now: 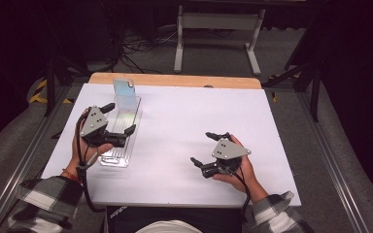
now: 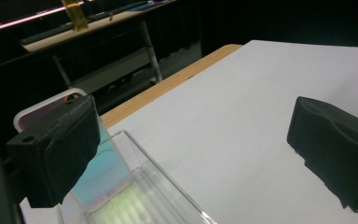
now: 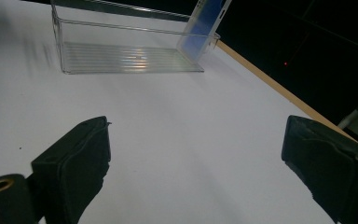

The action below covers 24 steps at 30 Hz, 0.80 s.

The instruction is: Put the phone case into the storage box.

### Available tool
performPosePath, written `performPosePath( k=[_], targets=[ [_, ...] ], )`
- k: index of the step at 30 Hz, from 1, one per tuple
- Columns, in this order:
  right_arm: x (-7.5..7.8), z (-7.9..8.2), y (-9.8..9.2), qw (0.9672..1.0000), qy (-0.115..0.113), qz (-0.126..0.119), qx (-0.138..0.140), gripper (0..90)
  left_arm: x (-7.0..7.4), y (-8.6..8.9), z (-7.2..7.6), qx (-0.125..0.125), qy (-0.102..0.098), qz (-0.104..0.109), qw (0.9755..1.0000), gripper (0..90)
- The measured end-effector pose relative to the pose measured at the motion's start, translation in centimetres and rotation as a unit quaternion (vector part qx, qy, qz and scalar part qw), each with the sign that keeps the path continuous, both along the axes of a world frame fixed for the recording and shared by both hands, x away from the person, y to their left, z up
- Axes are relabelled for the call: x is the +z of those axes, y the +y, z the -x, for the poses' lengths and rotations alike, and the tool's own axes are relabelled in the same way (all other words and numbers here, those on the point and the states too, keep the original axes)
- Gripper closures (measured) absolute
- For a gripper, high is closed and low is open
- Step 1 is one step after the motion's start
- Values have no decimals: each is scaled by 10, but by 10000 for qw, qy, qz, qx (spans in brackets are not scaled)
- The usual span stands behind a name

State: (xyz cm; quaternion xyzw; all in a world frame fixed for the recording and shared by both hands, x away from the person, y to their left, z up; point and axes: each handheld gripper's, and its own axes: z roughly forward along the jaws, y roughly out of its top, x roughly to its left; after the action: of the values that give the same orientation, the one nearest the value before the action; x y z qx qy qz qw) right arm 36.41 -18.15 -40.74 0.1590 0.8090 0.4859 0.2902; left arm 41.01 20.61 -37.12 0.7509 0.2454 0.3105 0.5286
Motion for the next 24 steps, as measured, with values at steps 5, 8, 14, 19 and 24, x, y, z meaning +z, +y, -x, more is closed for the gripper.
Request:
performPosePath(
  k=[5, 8, 14, 19, 24],
  targets=[
    [1, 1, -1, 10000, -17, -4, -49, 83, 0, -1, 3, -52, -7, 10, 10000, 31],
    [3, 1, -1, 10000, -26, -30, -90, 83, 0, -1, 5, -84, -38, 50, 9999, 31],
    [4, 2, -2, 9998, -49, -76, -190, 83, 0, -1, 9, -129, -91, 55, 9999, 26],
    [4, 2, -2, 9997, -65, -79, -241, 83, 0, 0, 12, -183, -92, 55, 9998, 28],
    [5, 2, -4, 9995, -65, -86, -280, 84, 0, 1, 18, -151, -137, -24, 9998, 32]
  ],
)
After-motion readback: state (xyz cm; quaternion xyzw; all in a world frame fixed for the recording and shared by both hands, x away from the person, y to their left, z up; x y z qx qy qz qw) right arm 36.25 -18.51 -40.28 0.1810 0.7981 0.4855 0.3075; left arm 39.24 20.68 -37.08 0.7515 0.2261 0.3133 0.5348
